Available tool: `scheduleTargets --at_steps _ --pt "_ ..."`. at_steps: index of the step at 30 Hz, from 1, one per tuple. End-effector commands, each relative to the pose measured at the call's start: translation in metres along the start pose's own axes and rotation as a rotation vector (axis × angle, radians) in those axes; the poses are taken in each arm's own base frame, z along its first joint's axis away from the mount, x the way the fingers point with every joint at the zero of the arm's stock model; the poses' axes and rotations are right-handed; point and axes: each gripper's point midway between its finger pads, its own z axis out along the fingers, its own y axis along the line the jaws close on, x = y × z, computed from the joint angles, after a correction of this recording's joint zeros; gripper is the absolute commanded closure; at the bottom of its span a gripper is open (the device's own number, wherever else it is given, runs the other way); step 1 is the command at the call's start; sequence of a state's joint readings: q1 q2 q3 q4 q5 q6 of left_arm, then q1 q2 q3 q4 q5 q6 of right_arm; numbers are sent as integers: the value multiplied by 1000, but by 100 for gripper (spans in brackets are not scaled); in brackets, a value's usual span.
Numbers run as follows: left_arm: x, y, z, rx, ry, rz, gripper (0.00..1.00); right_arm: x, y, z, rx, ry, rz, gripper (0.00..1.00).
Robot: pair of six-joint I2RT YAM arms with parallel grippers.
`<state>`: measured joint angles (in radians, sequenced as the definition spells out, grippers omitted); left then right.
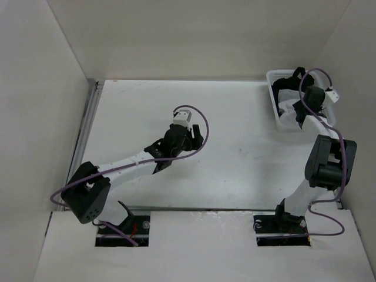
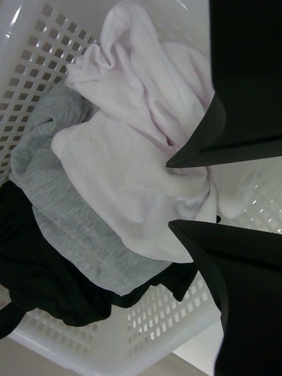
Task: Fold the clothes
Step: Grab the tank top from the pile
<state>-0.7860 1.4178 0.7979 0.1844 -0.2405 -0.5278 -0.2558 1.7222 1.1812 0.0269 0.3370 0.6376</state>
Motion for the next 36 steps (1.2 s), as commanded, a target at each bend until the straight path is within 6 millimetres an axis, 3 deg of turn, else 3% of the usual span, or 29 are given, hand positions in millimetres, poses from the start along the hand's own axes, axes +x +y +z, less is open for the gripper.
scheduleTargets --at_steps 1,6,8,9,11,14,17,20,23,27,28,33,36 --pt "-16 -10 -3 46 -50 -26 38 -20 1 -5 3 -58 34 57" --pt "-17 -8 -3 42 -52 -30 38 -7 12 8 -30 1 34 68" --pt "-17 -6 -3 37 -51 -35 38 -4 9 6 -27 10 59 86" --pt "-16 -5 -3 35 -50 -36 38 -5 8 2 -29 6 79 88" --pt "-16 -3 -1 29 -48 -37 38 -9 8 -3 -40 -9 98 85" --pt "-18 -2 0 26 -49 -38 38 -8 4 -3 -21 0 83 64" --pt "-20 -2 0 30 -52 -41 38 2 -2 4 0 22 62 64" --pt "-23 -1 -1 27 -58 -44 38 11 -3 7 -1 38 74 83" --pt "-24 -1 -3 27 -62 -47 38 -8 8 -8 -52 -29 109 96" --pt "-28 0 -2 21 -68 -52 39 -53 66 -76 -255 -183 132 97" --pt "-30 -1 -2 22 -71 -54 39 -66 82 -101 -310 -225 135 97" --pt "-54 14 -11 -12 -119 -84 39 -124 147 -252 -630 -397 131 98" --pt "-74 40 -18 -78 -171 -142 39 -137 176 -341 -856 -399 143 98"
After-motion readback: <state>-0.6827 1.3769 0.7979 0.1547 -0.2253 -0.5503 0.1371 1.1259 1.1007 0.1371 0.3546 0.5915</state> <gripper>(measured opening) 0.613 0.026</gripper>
